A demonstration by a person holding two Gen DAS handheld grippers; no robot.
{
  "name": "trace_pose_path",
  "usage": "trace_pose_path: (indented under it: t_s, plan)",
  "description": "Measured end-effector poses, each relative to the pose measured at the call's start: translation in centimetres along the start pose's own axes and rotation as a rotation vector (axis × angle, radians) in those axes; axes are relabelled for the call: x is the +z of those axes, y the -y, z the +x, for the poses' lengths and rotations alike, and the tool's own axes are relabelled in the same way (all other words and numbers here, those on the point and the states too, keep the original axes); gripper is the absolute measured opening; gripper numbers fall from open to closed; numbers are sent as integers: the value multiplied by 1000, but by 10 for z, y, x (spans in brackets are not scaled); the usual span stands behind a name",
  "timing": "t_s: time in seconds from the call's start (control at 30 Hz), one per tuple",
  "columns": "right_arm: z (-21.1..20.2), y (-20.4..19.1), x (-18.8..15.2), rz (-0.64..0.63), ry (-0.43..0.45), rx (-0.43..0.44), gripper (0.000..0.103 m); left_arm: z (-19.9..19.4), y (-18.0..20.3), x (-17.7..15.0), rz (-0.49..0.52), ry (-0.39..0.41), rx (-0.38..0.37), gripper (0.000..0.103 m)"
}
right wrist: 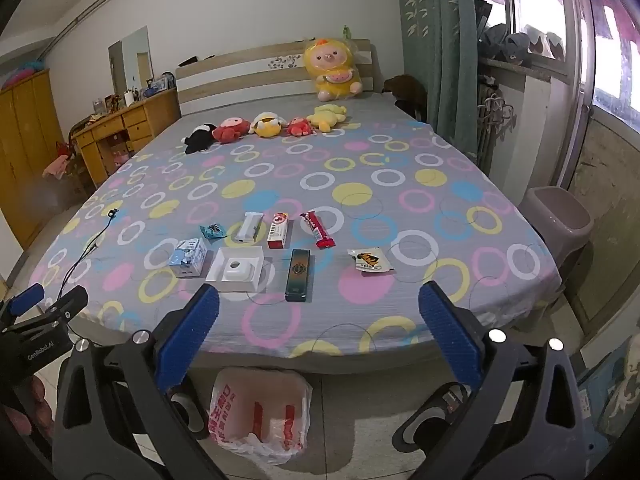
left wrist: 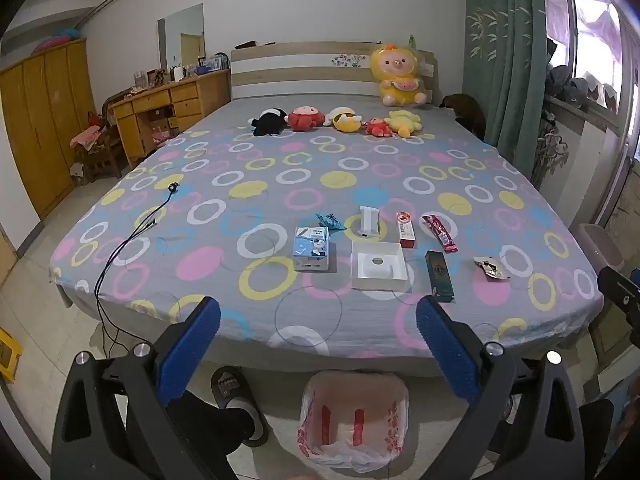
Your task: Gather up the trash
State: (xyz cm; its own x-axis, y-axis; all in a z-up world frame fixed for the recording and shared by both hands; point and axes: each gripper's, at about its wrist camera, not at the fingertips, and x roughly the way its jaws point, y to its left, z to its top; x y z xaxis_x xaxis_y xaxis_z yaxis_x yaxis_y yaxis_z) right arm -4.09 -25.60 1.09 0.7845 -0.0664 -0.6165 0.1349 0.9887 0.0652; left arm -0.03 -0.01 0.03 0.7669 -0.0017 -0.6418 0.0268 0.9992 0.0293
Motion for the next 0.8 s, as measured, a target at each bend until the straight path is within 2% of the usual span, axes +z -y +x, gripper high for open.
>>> trace_pose_path:
  t_s: [0.03, 0.8]
  plan:
    - [0, 0, 0, -1, 0, -1, 98, 1, -1, 0, -8, -19, -7, 96]
    - [-2, -1, 2, -6, 0, 0, 98, 0, -1, 0, -14, -3, -12, 96]
